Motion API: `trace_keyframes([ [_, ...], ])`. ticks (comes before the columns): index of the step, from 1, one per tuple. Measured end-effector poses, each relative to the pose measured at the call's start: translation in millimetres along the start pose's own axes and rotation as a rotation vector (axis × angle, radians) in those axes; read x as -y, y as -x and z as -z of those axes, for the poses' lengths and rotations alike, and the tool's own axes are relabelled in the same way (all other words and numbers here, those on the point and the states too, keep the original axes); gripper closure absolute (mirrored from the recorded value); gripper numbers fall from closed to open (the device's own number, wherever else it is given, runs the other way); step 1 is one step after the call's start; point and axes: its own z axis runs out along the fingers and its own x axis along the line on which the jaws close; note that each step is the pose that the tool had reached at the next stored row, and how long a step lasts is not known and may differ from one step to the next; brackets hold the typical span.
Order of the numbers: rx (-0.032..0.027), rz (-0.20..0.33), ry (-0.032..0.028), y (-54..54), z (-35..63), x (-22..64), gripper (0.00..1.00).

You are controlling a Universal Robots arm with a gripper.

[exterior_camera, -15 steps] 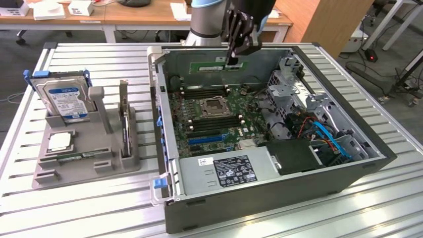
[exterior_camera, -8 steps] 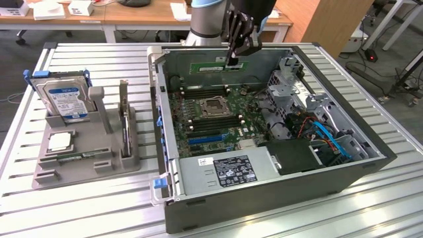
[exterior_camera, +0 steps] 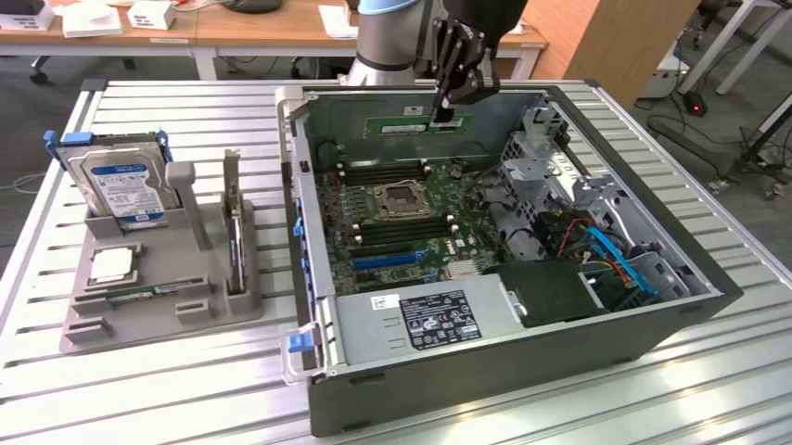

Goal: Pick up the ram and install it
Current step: 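Pick up the ram and move it above insertion slot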

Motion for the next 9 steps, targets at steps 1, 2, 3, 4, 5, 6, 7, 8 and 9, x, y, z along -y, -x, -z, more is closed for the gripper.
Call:
trace_keyframes([
  [1,0.0001,0.0,0.0,-0.2,0.0,0.0,0.89],
  [2,0.0001,0.0,-0.0001,-0.6,0.0,0.0,0.89],
  [3,-0.0001,0.0,0.0,-1.2,0.1,0.1,0.89],
  [4,-0.0001,0.0,0.0,-1.8,0.2,0.0,0.89],
  [5,0.0,0.0,0.0,-2.4,0.2,-0.1,0.89],
  [6,0.0,0.0,0.0,-2.8,0.2,-0.1,0.89],
  [7,0.0,0.0,0.0,-2.9,0.2,-0.1,0.89],
  [8,0.0001,0.0,-0.0001,-3.0,-0.7,-0.1,0.89],
  [9,-0.0001,0.0,0.0,-3.2,-2.1,0.1,0.89],
])
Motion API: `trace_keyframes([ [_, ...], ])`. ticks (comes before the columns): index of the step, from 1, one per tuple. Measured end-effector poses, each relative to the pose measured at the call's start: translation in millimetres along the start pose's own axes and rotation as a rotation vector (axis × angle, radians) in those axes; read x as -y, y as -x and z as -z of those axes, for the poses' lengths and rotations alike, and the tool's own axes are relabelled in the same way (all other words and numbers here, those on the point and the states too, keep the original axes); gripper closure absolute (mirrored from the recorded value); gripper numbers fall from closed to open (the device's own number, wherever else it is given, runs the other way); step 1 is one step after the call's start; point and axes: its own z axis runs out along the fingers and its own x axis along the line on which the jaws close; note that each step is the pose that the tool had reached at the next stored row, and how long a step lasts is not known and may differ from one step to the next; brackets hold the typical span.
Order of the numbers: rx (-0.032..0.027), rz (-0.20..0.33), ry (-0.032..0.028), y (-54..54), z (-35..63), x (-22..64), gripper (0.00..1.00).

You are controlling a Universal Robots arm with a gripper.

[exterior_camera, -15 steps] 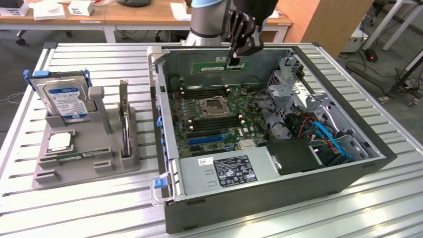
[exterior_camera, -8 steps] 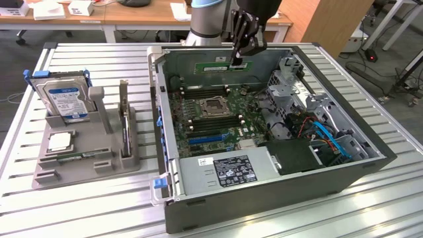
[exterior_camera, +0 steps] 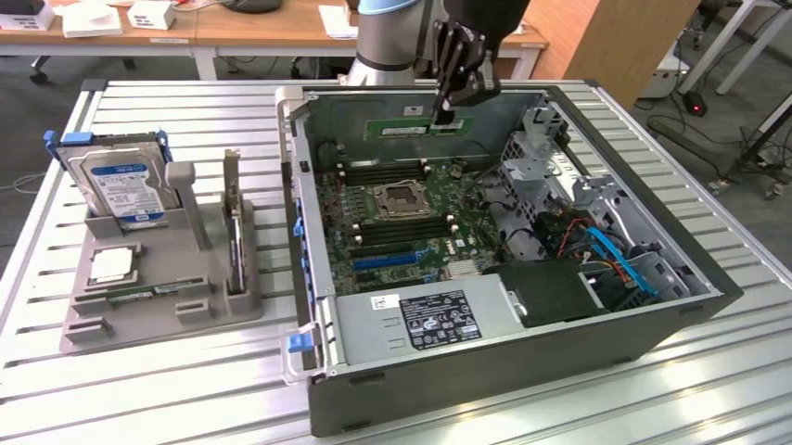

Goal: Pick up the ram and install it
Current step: 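Pick up the ram and move it above insertion slot, then insert the ram into the slot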

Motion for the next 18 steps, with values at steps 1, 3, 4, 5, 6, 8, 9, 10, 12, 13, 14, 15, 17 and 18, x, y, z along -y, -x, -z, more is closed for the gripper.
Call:
trace_keyframes([
  [1,0.0,0.0,0.0,-0.1,-1.6,0.1,0.89],
  [3,0.0,0.0,0.0001,-0.3,-4.1,0.3,0.89],
  [4,0.0,0.0,0.0,-0.4,-5.2,0.4,0.89],
  [5,0.0002,0.0,0.0,-0.5,-6.3,0.5,0.89],
  [6,0.0,0.0,0.0,-0.5,-6.9,0.5,0.89],
  [8,-0.0002,0.0,0.0001,-0.5,-6.9,0.5,0.89],
  [9,-0.0001,0.0,0.0001,-0.5,-7.0,0.5,0.89],
  [10,0.0,0.0,0.0,-0.5,-7.0,0.5,0.89],
  [12,0.0,0.0,0.0,-0.5,-7.0,0.5,0.89],
  [13,0.0001,0.0,0.0,-0.6,-7.1,0.5,0.89],
  [14,0.0001,0.0,0.0,-0.6,-7.1,0.5,0.89],
  [15,0.0003,0.0,-0.0001,-0.9,-7.1,0.4,0.89],
  [17,0.0001,0.0,0.0,-2.3,-7.0,0.5,0.89],
  [18,0.0,0.0,0.0,-3.1,-6.8,0.5,0.89],
])
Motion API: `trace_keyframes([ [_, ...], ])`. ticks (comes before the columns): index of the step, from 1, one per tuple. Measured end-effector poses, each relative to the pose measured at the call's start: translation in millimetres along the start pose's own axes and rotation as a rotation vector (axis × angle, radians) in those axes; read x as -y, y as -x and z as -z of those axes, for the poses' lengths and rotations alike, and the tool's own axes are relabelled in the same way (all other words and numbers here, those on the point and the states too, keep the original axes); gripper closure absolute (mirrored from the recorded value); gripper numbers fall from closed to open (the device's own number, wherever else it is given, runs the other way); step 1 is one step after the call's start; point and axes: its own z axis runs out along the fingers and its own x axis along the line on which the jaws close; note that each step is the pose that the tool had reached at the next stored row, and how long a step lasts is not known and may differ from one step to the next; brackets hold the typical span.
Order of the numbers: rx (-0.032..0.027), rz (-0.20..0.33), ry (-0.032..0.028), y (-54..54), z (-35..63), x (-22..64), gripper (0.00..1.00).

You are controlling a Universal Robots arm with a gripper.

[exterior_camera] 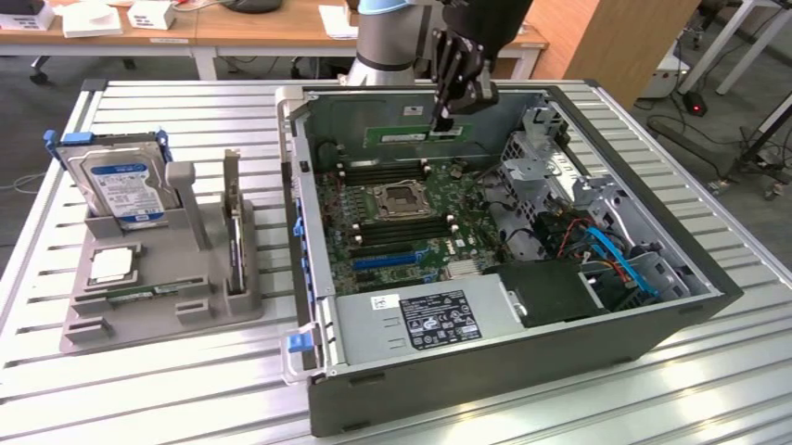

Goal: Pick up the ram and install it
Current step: 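Insert the ram into the slot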

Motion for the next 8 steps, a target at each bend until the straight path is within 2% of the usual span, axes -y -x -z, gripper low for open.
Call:
trace_keyframes([
  [8,0.0,0.0,0.0001,-4.2,0.3,-0.2,0.89],
])
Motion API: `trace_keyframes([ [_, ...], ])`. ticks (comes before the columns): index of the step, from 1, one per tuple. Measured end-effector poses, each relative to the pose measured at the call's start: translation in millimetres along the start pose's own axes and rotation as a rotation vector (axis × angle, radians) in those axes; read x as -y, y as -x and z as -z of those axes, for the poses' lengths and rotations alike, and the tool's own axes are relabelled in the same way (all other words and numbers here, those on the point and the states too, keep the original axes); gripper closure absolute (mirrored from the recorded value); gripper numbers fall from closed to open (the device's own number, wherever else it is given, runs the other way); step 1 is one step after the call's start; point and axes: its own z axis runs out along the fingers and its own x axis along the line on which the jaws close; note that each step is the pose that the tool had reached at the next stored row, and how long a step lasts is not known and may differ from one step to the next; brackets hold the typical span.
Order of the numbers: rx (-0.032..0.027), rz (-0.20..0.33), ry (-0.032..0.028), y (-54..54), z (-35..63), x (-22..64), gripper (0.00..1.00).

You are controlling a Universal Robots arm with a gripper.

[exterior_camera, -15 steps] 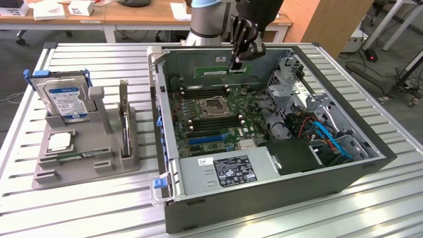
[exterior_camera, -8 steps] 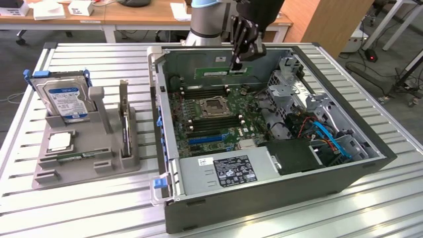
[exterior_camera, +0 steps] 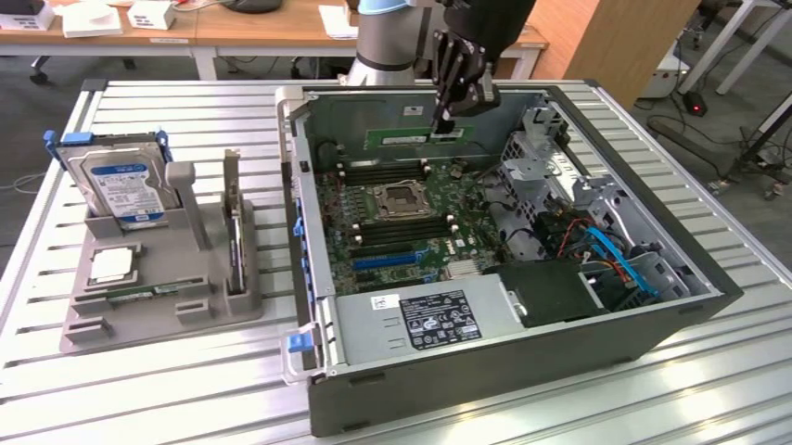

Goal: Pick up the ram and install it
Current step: 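Insert the ram into the slot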

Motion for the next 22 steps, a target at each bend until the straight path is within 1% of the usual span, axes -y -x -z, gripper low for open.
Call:
trace_keyframes([
  [11,-0.0002,0.0,0.0,-0.2,-0.1,0.0,0.89],
  [22,-0.0001,0.0,0.0,-0.5,-3.4,0.2,0.89],
])
